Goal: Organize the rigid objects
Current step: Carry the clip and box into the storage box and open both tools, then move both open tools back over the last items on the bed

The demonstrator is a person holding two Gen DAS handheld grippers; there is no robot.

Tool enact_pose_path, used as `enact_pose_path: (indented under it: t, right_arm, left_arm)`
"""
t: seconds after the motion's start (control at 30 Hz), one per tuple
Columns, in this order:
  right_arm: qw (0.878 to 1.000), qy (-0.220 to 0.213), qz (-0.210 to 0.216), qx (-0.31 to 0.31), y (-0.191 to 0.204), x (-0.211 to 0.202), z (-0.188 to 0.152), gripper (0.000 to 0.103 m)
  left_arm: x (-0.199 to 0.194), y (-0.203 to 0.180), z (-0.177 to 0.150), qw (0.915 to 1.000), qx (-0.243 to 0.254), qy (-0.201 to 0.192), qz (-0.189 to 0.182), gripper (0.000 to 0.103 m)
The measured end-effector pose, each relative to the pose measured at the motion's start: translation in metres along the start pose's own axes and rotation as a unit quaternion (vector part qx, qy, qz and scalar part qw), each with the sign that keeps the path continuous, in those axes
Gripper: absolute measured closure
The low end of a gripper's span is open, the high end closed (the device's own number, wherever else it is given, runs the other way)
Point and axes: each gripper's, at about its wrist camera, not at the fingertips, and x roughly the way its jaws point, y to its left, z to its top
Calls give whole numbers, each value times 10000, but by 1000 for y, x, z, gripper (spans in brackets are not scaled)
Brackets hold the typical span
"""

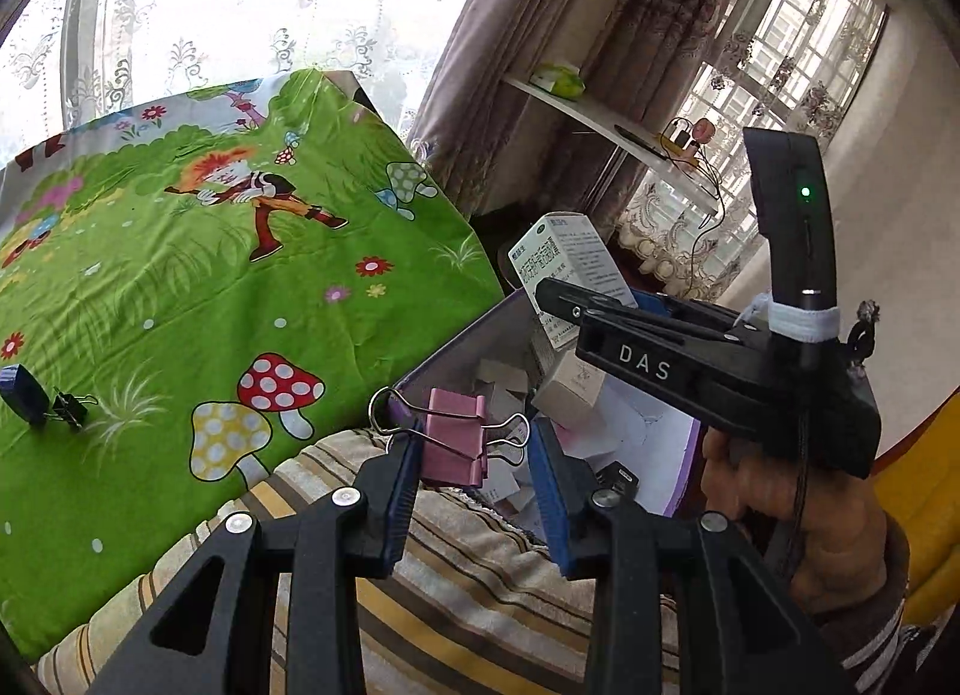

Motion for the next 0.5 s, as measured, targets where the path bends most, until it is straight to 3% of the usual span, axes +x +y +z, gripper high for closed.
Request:
enact_pose_path:
  t: [0.3, 0.4, 0.43, 0.5]
  right_arm:
    - [9987, -178, -328, 335, -26, -9, 8, 58]
    - [9980, -188, -354, 484, -34, -10, 9, 53]
    - [9978, -199, -357, 515, -35, -11, 9, 46]
    - [9977, -222, -339, 540, -37, -11, 9, 40]
  left_arm:
    - [22, -34, 12, 9984, 447, 32, -352, 65]
    - [26, -33, 17, 9984, 407, 27, -400, 49]
    - [25, -31, 17, 9985, 364, -17, -407, 45]
    - [22, -26, 18, 9988, 279, -58, -404, 44]
